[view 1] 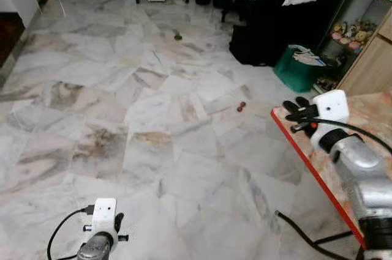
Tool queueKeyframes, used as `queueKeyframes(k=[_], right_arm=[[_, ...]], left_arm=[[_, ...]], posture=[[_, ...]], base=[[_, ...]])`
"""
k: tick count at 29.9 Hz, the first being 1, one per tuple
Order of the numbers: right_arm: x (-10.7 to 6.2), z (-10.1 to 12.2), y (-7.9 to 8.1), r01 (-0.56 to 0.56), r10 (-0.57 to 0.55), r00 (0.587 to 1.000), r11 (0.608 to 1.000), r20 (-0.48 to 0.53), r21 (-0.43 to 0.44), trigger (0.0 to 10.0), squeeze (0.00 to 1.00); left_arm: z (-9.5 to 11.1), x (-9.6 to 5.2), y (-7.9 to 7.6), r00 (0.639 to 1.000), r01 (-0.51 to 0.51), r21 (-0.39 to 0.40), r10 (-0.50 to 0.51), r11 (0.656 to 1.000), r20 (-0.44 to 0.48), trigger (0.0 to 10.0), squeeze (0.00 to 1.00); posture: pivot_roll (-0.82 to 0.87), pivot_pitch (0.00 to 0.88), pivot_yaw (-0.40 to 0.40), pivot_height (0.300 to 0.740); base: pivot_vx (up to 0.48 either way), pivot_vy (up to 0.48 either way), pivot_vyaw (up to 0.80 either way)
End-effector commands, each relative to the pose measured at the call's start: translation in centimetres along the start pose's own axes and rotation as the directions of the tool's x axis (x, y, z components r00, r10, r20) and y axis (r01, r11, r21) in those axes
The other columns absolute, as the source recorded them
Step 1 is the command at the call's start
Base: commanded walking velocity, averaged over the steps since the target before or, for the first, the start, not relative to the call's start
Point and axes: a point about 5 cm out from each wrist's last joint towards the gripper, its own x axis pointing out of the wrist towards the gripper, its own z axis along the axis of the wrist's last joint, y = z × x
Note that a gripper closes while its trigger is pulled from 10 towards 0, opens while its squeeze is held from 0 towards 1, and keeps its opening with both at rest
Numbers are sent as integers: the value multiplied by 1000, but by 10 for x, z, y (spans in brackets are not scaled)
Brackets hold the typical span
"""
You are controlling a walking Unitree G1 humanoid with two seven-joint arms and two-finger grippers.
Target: Setting the table
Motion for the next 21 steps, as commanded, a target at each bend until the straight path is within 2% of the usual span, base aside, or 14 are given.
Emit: queueKeyframes(k=[1,3,5,10,14,21], right_arm=[[2,4,11,-38,36,999,998,38,48,10000,0],[3,3,16,-46,43,998,996,45,71,10000,0],[6,3,34,-83,76,994,992,76,91,10000,0],[8,5,40,-104,95,992,988,83,111,10000,0],[10,7,46,-150,144,986,986,84,68,10000,0],[12,11,49,-150,145,986,987,89,61,10000,0]], left_arm=[[-3,0,0,1000,6,-19,-6,1000,-20,10000,0],[-4,-1,2,1000,2,-4,-2,1000,-28,10000,0],[-4,-1,4,999,-5,35,7,999,-33,10000,0],[-6,-1,5,999,-15,36,16,999,-38,10000,0],[-8,-2,4,999,-15,23,16,1000,-44,10000,0],[-10,-3,3,999,-9,1,10,1000,-48,10000,0]], posture=[[99,0,-32,727],[101,0,-32,727],[101,0,-30,727],[101,0,-27,727],[103,0,-29,727],[107,0,-35,727]], base=[[0,0,0],[0,0,0],[0,0,0],[0,-346,0],[0,-399,0],[0,0,0]])
